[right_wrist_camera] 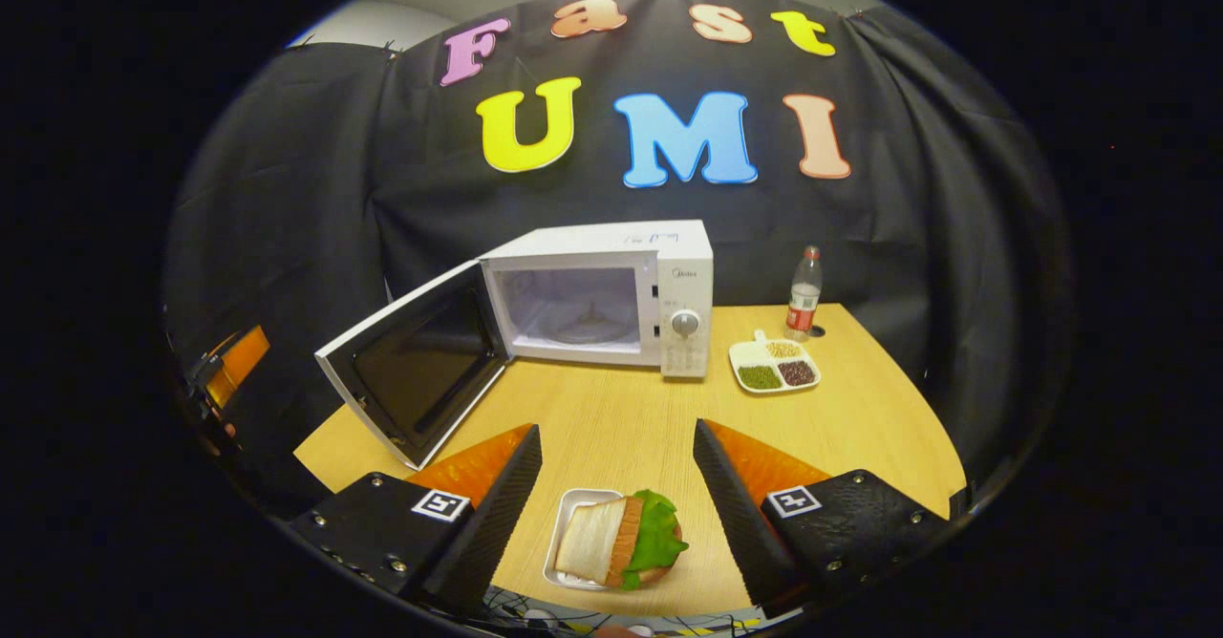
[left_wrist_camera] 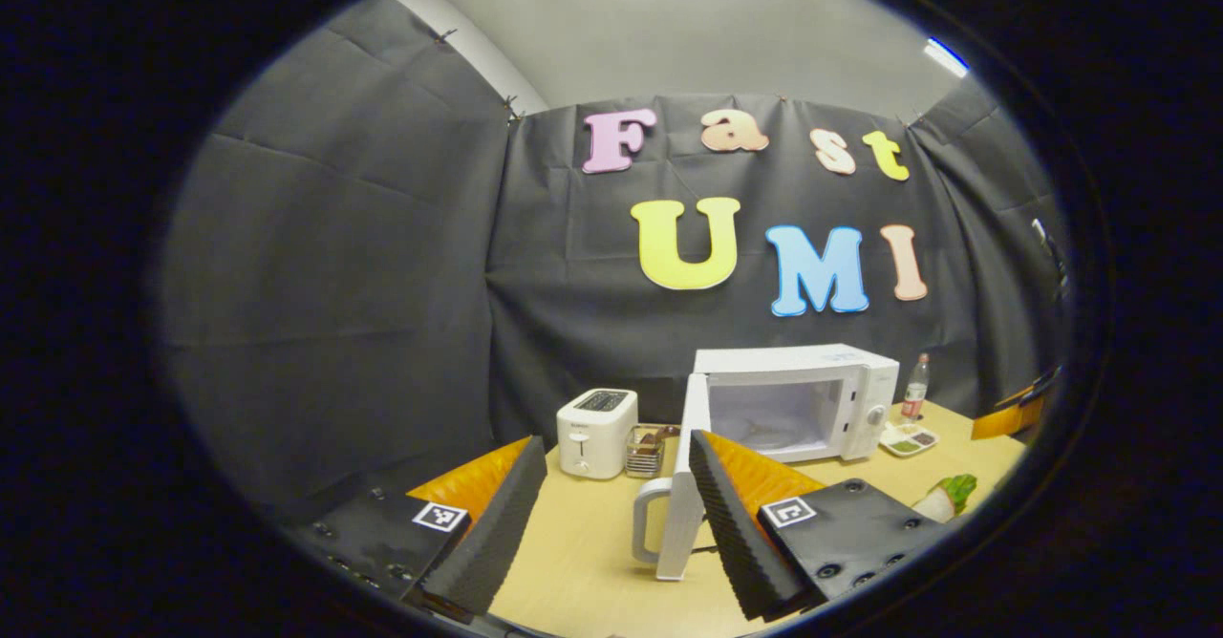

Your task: Open the microwave oven with the left hand, put the food in, and close the microwave oven.

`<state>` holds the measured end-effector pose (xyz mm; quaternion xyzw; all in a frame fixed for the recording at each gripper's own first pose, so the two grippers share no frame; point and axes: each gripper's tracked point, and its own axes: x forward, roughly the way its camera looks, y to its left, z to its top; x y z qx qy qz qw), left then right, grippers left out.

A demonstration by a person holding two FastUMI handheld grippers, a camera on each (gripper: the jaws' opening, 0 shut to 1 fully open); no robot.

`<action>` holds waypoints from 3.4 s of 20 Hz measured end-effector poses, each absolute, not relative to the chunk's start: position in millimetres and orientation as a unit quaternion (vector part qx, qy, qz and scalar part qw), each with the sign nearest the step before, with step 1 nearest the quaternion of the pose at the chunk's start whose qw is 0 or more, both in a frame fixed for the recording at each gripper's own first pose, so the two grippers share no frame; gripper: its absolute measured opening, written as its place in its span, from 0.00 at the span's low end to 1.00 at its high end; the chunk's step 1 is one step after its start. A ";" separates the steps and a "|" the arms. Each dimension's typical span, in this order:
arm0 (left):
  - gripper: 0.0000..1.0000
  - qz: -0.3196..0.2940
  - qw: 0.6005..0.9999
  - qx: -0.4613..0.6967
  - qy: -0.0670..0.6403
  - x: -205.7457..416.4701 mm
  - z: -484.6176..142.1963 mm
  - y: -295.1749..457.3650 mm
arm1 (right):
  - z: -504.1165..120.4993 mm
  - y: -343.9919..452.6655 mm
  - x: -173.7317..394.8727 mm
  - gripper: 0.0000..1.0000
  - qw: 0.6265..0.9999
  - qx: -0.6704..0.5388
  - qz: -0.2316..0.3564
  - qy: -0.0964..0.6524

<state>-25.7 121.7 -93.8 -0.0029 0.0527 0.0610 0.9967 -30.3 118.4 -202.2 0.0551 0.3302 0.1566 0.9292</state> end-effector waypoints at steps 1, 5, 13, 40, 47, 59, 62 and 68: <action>0.98 0.063 0.997 -0.003 0.051 -30.1 -88.8 116.9 | -212.1 116.6 -33.8 0.97 0.924 0.056 0.161 0.343; 0.95 0.072 0.996 0.007 0.046 -47.7 -74.1 101.9 | -252.2 109.5 -44.1 0.97 0.902 0.043 0.174 0.394; 0.98 0.092 0.994 0.031 0.054 -62.3 -69.4 82.4 | -320.4 116.6 -72.4 0.96 0.840 0.082 0.205 0.495; 0.98 0.115 0.992 0.019 0.048 -7.4 -73.9 113.2 | -238.5 201.2 44.7 0.28 0.849 0.240 0.220 0.416; 0.98 0.121 0.991 0.011 0.061 22.0 -88.2 162.7 | -240.0 251.2 112.9 0.28 0.873 0.288 0.171 0.355; 0.97 0.128 0.986 0.026 0.102 61.9 -111.1 222.2 | -289.9 304.9 225.2 0.28 0.884 0.366 0.073 0.281; 0.98 0.134 0.985 0.031 0.109 68.1 -112.3 234.0 | -303.2 313.9 248.3 0.28 0.879 0.392 0.054 0.265; 0.98 0.152 0.979 0.038 0.133 68.6 -126.6 258.9 | -330.1 337.6 283.1 0.28 0.859 0.451 0.015 0.243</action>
